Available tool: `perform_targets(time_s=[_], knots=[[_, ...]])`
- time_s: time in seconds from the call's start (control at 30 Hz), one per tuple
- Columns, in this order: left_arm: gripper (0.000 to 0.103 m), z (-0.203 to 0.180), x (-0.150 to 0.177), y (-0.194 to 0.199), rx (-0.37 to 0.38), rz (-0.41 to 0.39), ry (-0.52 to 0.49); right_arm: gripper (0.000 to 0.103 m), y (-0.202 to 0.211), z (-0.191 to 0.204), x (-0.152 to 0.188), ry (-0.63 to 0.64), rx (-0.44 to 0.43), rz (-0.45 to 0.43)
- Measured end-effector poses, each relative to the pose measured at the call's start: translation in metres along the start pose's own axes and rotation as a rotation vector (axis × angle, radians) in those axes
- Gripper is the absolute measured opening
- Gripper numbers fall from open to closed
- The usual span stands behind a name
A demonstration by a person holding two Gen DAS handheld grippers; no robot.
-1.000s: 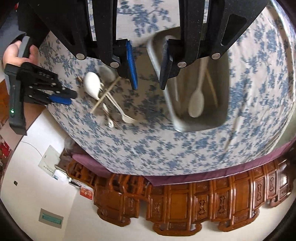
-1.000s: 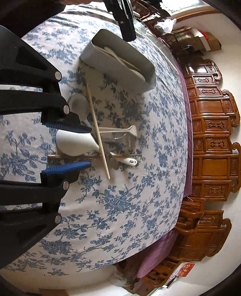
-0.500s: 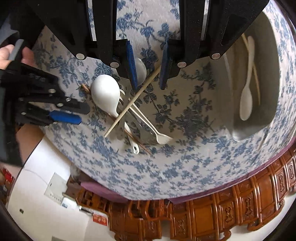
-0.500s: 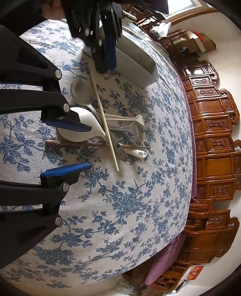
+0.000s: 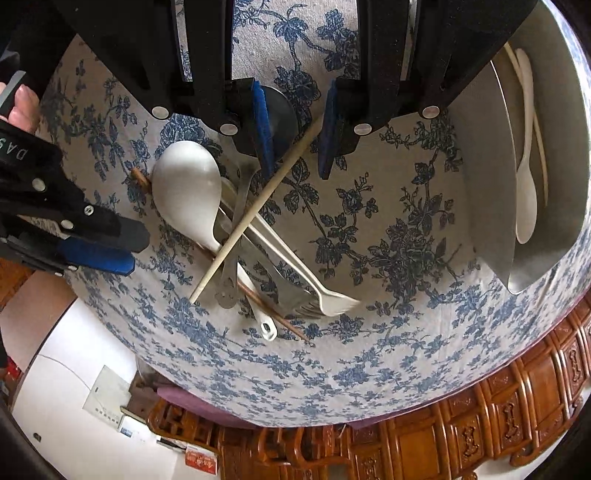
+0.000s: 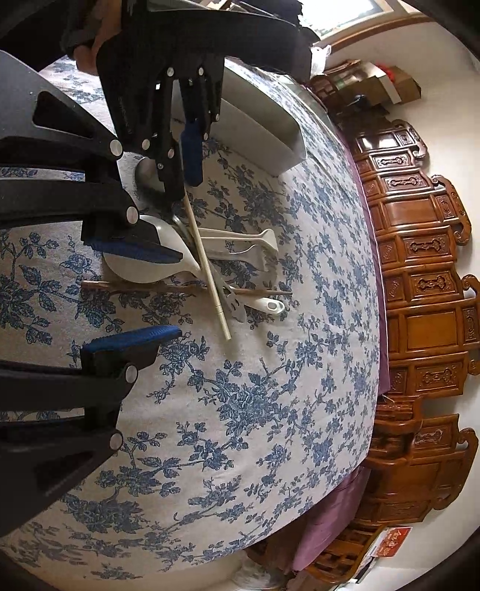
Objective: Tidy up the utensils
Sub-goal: 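Grasp a wooden chopstick with the left tool while the right tool grasps a slotted metal spoon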
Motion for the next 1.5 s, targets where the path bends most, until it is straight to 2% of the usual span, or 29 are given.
perform_targets(time_s=[0.07,0.3,0.6,1.07,1.2,1.3,1.5], knots=[[0.021,0.0,-0.001,-0.001,0.005,-0.003,-0.001,0.037,-0.002,0.002,0.0,0.001,0.001,0.005],[0.004,-0.002,-0.001,0.001,0.018,-0.019,-0.012,0.037,-0.007,0.007,0.002,0.014,0.005,0.013],[0.004,0.007,-0.003,0.029,0.033,-0.077,0.026,0.037,-0.013,0.018,0.002,0.026,-0.003,0.02],[0.004,0.021,0.006,0.072,0.028,-0.137,0.039,0.038,-0.025,0.068,0.002,0.019,-0.109,0.034],[0.004,0.026,0.004,0.077,0.021,-0.147,0.048,0.038,-0.031,0.074,0.007,0.035,-0.101,0.059],[0.004,0.029,0.003,0.08,0.017,-0.155,0.053,0.037,-0.039,0.076,0.012,0.068,-0.05,0.089],[0.004,0.033,0.002,0.088,0.015,-0.17,0.056,0.037,-0.043,0.084,0.025,0.119,-0.025,0.126]])
Point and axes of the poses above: each gripper's, at about its wrist camera, not at the fingertips, and y roughly against the way its jaws point, z to its left, x to its underside, the point moved 7 cm from there along -y, roughly the way its jaws point, and after that the axes turned 6 degrees about -z, right-handed, at the moved point
